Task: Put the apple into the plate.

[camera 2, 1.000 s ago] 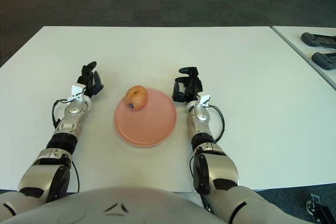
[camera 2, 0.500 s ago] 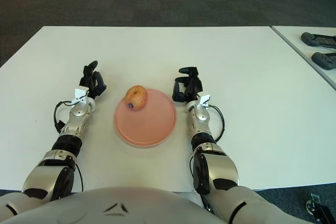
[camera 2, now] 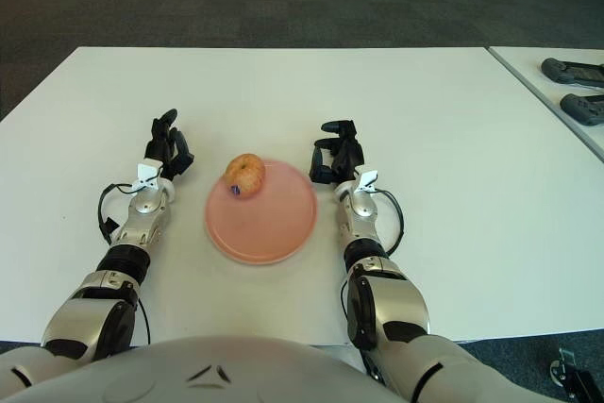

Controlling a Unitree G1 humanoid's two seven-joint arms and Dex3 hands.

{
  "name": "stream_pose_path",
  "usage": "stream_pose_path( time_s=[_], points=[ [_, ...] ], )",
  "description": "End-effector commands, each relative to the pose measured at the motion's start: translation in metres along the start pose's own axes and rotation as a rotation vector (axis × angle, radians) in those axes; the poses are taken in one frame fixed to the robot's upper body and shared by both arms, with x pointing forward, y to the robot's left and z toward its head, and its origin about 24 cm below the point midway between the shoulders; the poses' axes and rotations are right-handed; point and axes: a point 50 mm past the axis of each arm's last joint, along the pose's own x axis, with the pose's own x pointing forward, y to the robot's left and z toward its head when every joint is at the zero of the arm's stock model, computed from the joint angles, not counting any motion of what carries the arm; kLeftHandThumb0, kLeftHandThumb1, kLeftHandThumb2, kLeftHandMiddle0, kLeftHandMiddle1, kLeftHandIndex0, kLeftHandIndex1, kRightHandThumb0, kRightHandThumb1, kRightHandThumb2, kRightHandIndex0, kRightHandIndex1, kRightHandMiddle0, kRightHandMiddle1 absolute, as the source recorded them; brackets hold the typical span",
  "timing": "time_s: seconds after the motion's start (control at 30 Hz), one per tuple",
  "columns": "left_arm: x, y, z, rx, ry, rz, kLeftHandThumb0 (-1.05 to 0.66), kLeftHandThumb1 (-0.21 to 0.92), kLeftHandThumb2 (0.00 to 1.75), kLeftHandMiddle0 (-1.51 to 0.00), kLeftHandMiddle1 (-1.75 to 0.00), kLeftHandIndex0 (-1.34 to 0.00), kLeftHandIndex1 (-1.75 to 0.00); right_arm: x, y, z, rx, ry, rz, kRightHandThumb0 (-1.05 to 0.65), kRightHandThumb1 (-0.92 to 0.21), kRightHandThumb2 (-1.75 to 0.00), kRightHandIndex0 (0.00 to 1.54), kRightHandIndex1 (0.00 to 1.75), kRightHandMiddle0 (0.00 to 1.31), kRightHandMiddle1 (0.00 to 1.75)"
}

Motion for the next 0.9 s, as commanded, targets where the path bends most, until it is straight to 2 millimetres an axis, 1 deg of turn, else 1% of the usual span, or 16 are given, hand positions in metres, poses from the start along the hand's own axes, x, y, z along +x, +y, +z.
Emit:
stream_pose_path(
  time_s=[0.0,0.3,0.43,0.5,0.53,0.57,0.63,0.7,0.73,0.77,0.8,0.87],
  points=[
    [-0.0008,0.0002,-0.0013,0.006,-0.005,-0.001,-0.82,0.92,0.91,-0.13,-0.3,0.0,-0.64,-0.0122,-0.0037,-0.0161,0.024,0.079,-0.041,0.53,-0.15,-1.51,0.74,1.75,0.94,1.75],
    [-0.0019,-0.0005,-0.0018,0.004,-0.011,-0.003,-0.82,0.92,0.9,-0.14,-0.31,0.0,-0.65,-0.0129,-0.0034,-0.0152,0.027,0.064,-0.052,0.53,-0.15,-1.51,0.74,1.75,0.94,1.75],
    [-0.0023,-0.0007,-0.002,0.002,-0.013,-0.006,-0.82,0.92,0.9,-0.14,-0.31,0.0,-0.65,-0.013,-0.0036,-0.0146,0.03,0.055,-0.061,0.53,-0.16,-1.51,0.74,1.75,0.91,1.75],
    [-0.0025,-0.001,-0.002,0.002,-0.013,-0.007,-0.82,0.92,0.9,-0.14,-0.31,0.0,-0.65,-0.0129,-0.004,-0.0145,0.032,0.055,-0.067,0.53,-0.17,-1.49,0.73,1.75,0.86,1.75],
    [-0.0025,-0.0012,-0.002,0.001,-0.014,-0.007,-0.82,0.92,0.9,-0.13,-0.31,0.0,-0.65,-0.0128,-0.0043,-0.0145,0.033,0.056,-0.07,0.33,-0.14,-1.5,0.77,1.68,0.75,1.75],
    [-0.0026,-0.0014,-0.002,0.001,-0.014,-0.008,-0.82,0.92,0.9,-0.13,-0.31,0.0,-0.65,-0.0126,-0.0047,-0.0146,0.032,0.058,-0.077,0.21,-0.13,-1.5,0.79,1.64,0.68,1.75],
    [-0.0028,-0.0015,-0.0021,-0.001,-0.014,-0.008,-0.82,0.92,0.9,-0.13,-0.31,0.0,-0.65,-0.0125,-0.0054,-0.0149,0.028,0.061,-0.088,0.11,-0.14,-1.46,0.81,1.56,0.62,1.75],
    [-0.003,-0.0016,-0.0022,-0.002,-0.014,-0.008,-0.82,0.92,0.89,-0.13,-0.31,0.0,-0.65,-0.0122,-0.0059,-0.0149,0.015,0.063,-0.099,0.04,-0.18,-1.4,0.78,1.51,0.57,1.75],
    [-0.0031,-0.0017,-0.0022,-0.003,-0.015,-0.008,-0.82,0.92,0.89,-0.13,-0.31,0.0,-0.65,-0.012,-0.0061,-0.0148,0.007,0.064,-0.104,0.03,-0.23,-1.36,0.71,1.56,0.54,1.73],
    [-0.0032,-0.0017,-0.0022,-0.003,-0.015,-0.008,-0.82,0.92,0.89,-0.13,-0.31,0.0,-0.65,-0.0117,-0.0061,-0.0147,-0.002,0.064,-0.106,0.02,-0.31,-1.28,0.6,1.63,0.5,1.71],
    [-0.0033,-0.0018,-0.0022,-0.003,-0.015,-0.007,-0.82,0.92,0.89,-0.13,-0.31,0.0,-0.65,-0.0115,-0.0059,-0.0145,-0.012,0.064,-0.108,0.01,-0.38,-1.21,0.53,1.67,0.46,1.69],
    [-0.0034,-0.0018,-0.0022,-0.002,-0.015,-0.007,-0.82,0.92,0.89,-0.13,-0.31,0.0,-0.65,-0.0113,-0.0056,-0.0144,-0.022,0.064,-0.11,0.0,-0.47,-1.12,0.43,1.71,0.39,1.71]
  ],
)
